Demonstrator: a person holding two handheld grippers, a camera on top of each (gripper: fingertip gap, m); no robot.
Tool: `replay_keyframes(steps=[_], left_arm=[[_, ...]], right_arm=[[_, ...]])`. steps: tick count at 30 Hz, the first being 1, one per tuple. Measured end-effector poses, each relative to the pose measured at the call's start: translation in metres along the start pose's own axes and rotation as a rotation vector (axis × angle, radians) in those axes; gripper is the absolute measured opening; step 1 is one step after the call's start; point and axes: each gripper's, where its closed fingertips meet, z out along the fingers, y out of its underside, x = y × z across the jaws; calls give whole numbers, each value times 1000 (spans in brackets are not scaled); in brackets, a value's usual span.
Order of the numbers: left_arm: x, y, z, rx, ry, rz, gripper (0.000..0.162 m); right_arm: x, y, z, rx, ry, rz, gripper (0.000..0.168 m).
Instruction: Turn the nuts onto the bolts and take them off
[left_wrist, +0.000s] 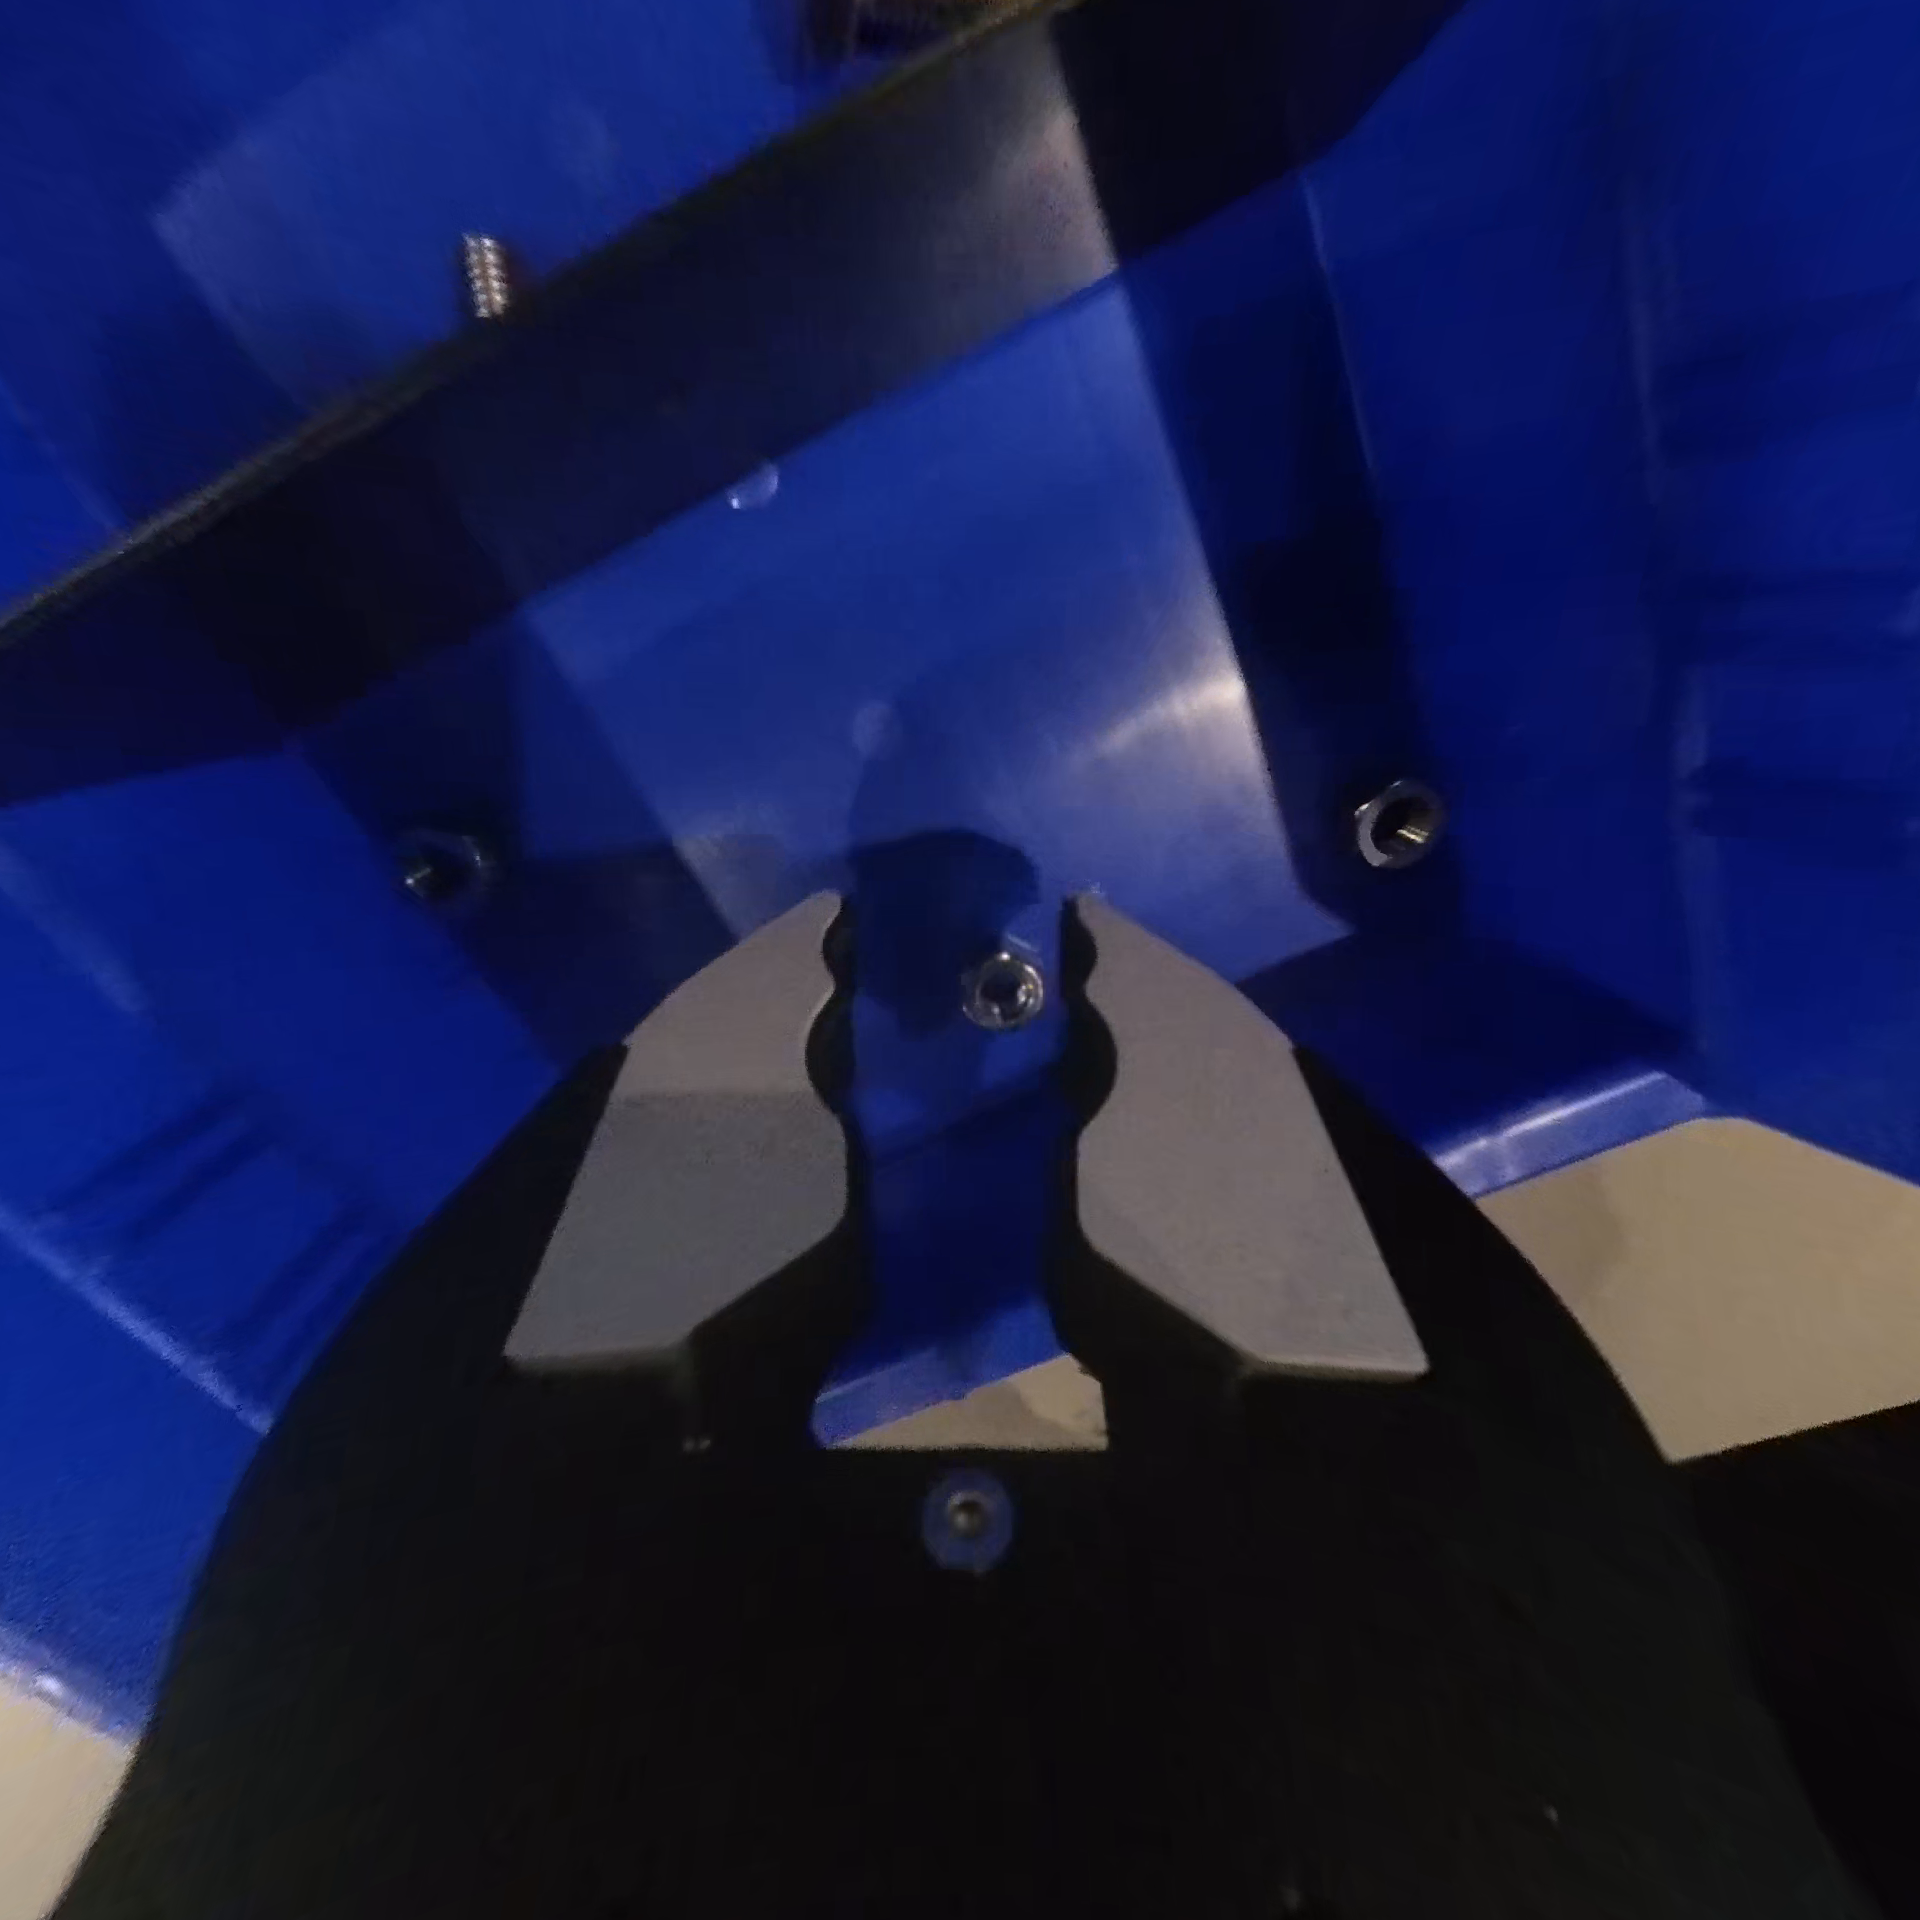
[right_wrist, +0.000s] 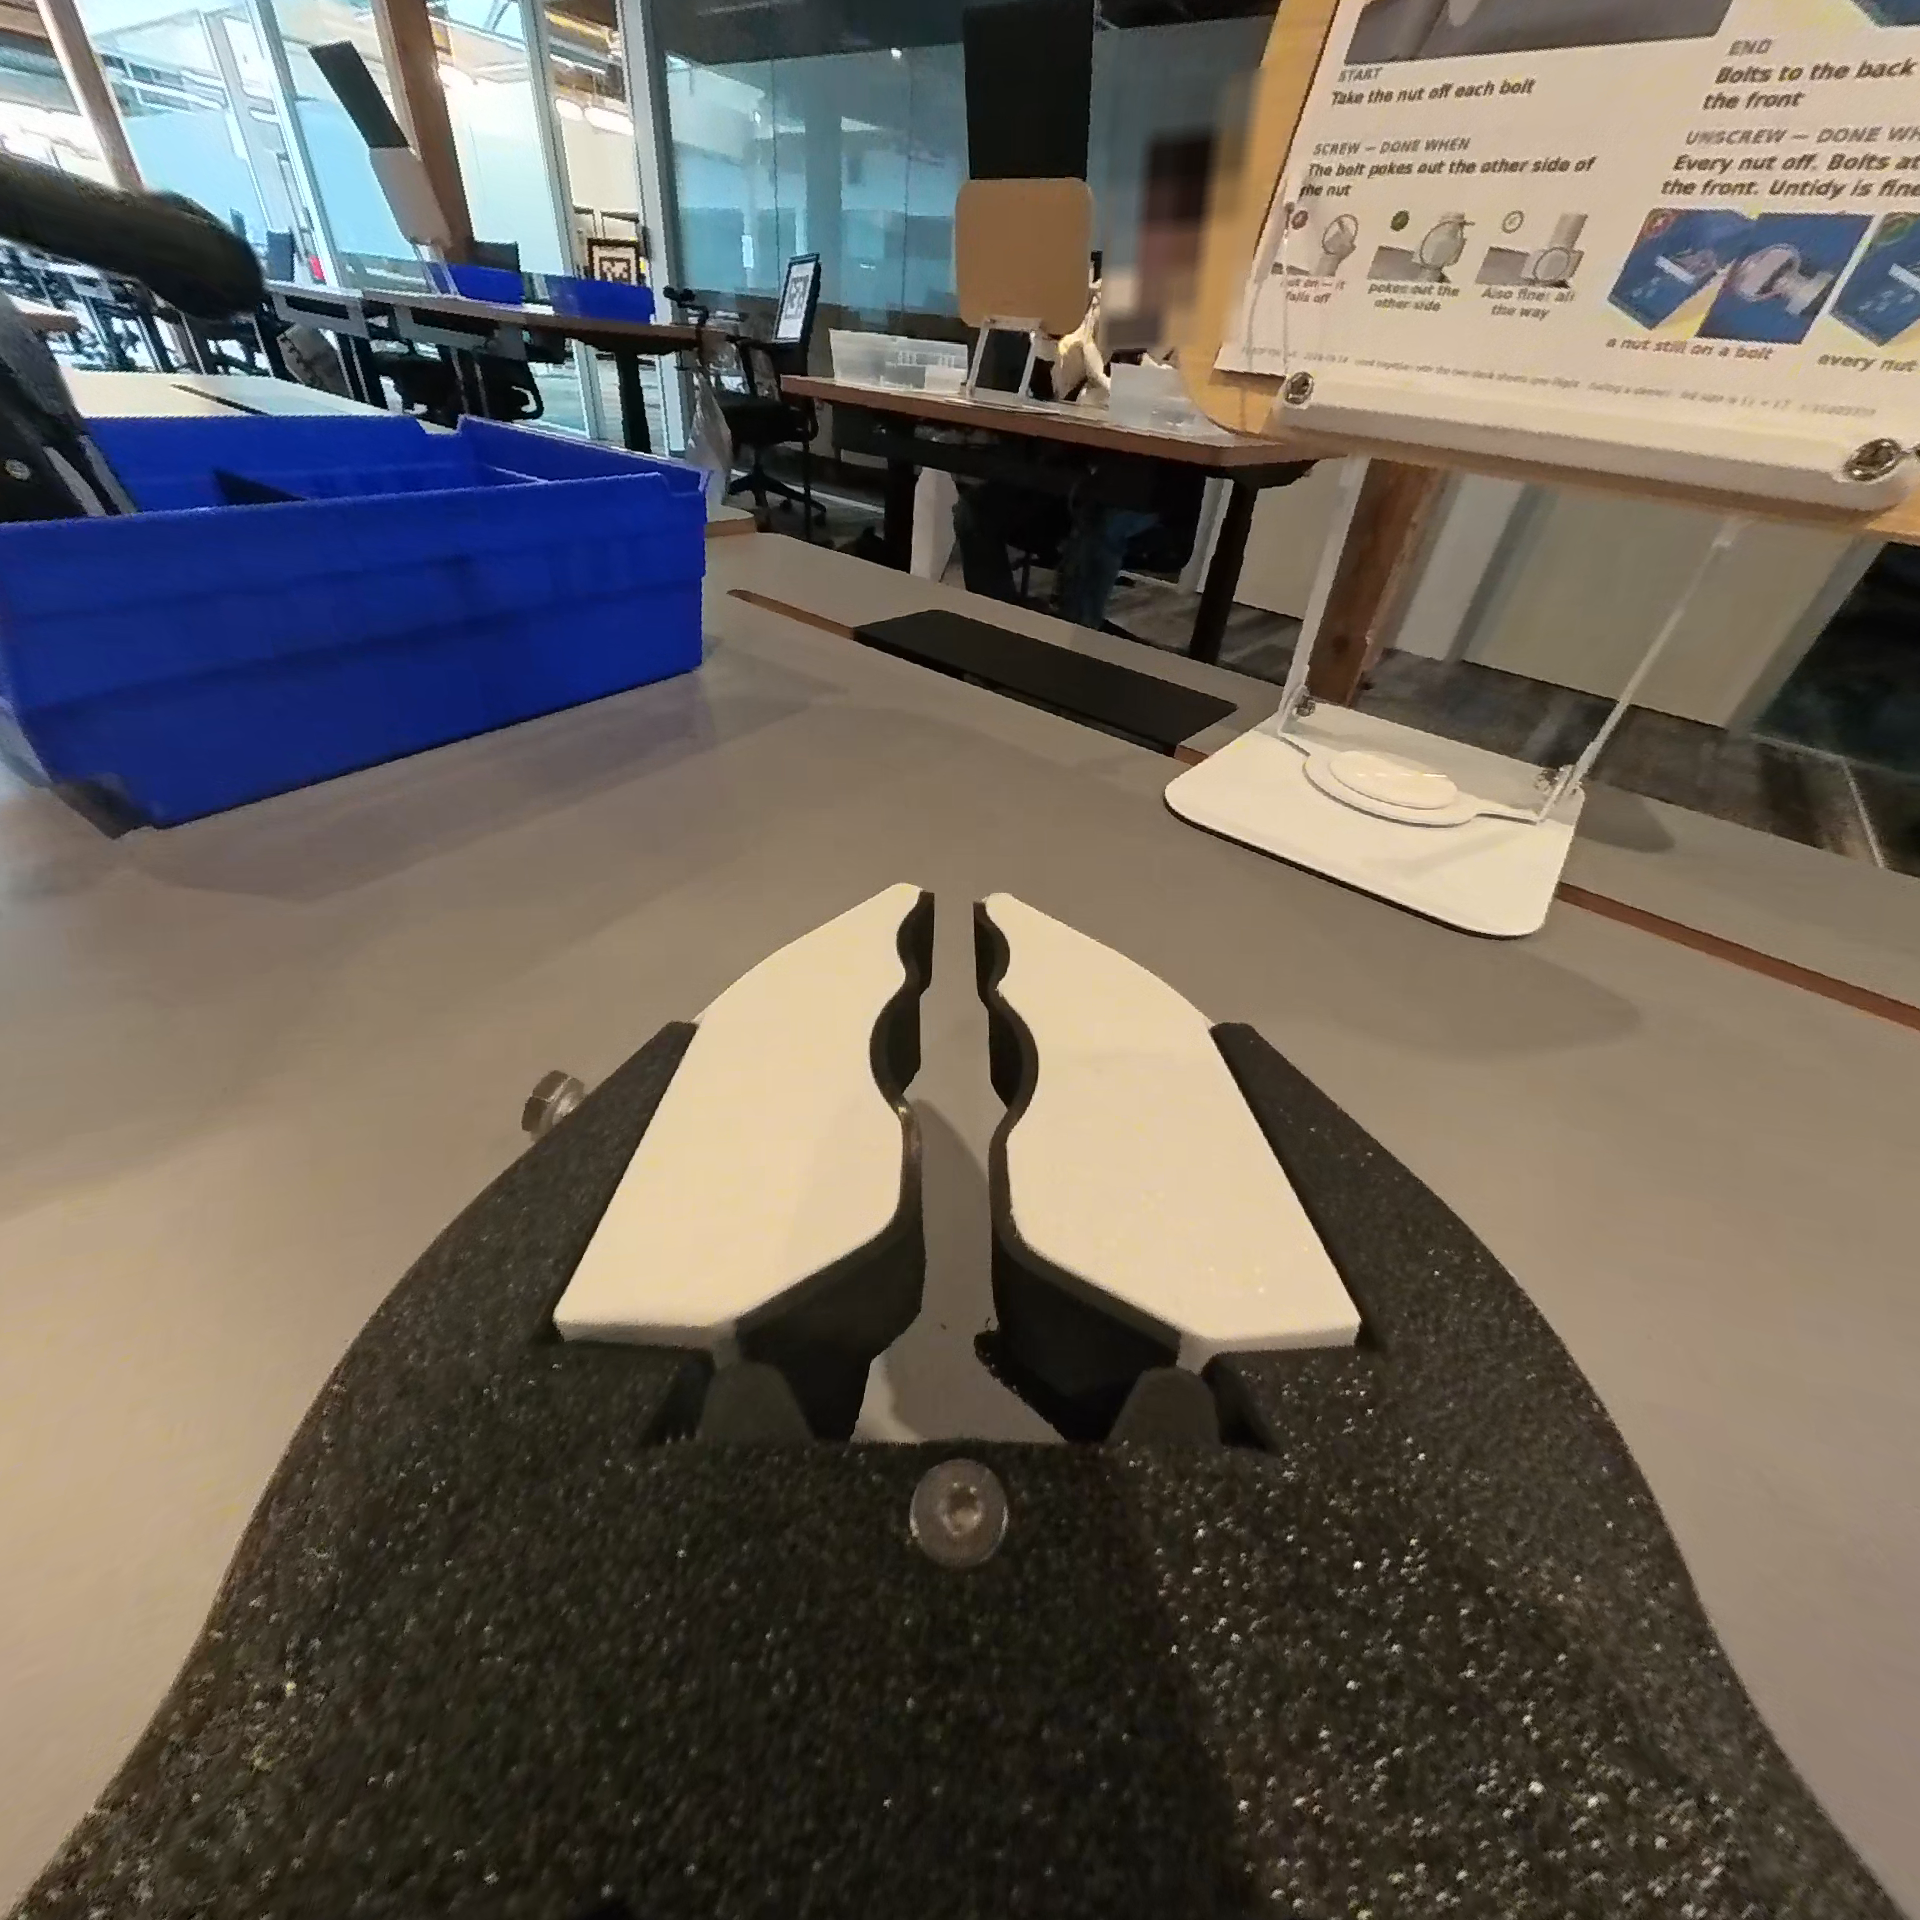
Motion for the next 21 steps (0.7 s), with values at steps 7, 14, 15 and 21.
replay_keyframes(steps=[7, 14, 15, 21], left_arm=[[6, 11, 0, -130, -26, 18, 49], [2, 14, 2, -201, -40, 8, 32], [2, 14, 2, -205, -36, 7, 32], [5, 16, 4, -259, -26, 17, 31]], right_arm=[[-4, 1, 1, -8, -11, -16, 7], [-5, 1, 2, -10, -16, -18, 7], [-5, 1, 2, -10, -17, -19, 7], [-6, 1, 2, -12, -18, -20, 7]])
